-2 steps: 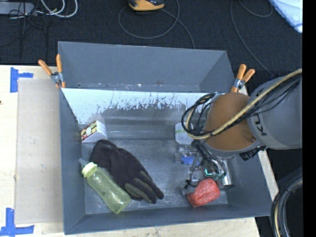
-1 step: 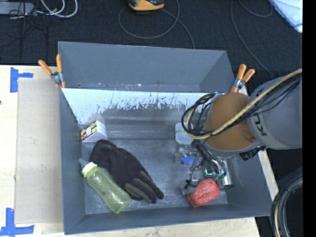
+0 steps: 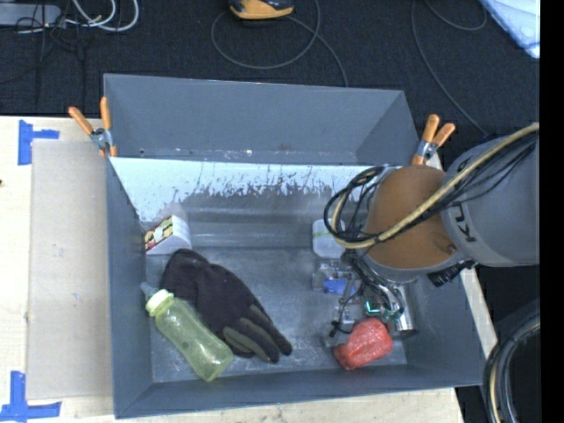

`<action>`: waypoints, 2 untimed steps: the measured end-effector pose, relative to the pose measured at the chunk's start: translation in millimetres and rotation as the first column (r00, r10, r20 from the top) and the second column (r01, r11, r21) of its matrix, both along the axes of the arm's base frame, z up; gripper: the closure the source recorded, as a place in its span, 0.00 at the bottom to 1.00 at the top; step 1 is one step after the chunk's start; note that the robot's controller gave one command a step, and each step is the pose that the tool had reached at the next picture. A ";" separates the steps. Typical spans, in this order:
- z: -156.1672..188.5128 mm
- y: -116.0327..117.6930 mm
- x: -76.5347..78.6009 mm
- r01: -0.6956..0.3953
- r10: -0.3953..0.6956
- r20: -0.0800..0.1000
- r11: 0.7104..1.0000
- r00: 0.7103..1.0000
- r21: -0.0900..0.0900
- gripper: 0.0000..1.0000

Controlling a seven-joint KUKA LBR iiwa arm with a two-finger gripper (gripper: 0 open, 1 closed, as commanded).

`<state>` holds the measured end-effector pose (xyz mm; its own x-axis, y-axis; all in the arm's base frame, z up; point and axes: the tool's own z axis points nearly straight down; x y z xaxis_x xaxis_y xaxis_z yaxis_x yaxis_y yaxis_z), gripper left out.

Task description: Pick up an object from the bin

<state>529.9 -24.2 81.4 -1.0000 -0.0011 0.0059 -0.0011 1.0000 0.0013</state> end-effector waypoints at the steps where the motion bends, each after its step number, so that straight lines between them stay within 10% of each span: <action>1: 0.0 0.0 0.0 0.000 0.000 0.000 1.000 1.000 0.000 0.00; 2: 4.4 44.7 4.0 0.033 -0.033 0.001 0.999 0.999 -0.002 0.00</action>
Offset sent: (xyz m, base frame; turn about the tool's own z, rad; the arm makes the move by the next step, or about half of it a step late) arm 0.0134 0.1660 0.0166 0.0882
